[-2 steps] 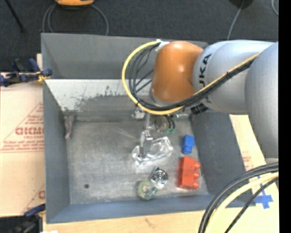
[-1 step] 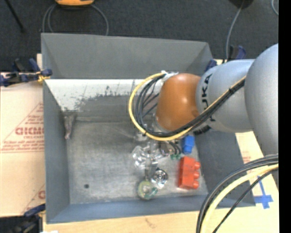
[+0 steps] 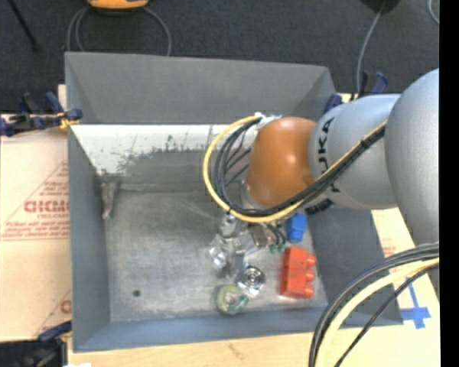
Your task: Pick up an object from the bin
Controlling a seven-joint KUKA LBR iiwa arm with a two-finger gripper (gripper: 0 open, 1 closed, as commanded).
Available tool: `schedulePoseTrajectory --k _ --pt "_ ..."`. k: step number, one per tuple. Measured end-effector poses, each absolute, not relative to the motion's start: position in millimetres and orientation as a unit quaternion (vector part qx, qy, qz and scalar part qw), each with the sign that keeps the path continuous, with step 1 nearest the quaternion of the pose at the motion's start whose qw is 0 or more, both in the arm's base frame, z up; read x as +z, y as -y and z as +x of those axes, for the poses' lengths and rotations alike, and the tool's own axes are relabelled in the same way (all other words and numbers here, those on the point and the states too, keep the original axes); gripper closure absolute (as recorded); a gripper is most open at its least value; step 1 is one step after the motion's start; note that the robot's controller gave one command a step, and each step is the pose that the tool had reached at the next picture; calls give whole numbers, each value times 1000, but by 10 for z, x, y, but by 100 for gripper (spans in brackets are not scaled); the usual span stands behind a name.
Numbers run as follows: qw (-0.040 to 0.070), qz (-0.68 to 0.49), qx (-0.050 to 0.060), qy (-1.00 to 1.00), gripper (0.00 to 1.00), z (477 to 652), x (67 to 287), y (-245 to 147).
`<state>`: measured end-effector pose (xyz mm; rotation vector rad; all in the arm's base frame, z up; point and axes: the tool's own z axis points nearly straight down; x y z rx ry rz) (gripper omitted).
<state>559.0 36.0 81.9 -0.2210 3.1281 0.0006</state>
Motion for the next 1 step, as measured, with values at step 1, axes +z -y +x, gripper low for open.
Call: schedulePoseTrajectory --k 1 --pt "3 -242 -1 -970 100 5354 2244 -185"
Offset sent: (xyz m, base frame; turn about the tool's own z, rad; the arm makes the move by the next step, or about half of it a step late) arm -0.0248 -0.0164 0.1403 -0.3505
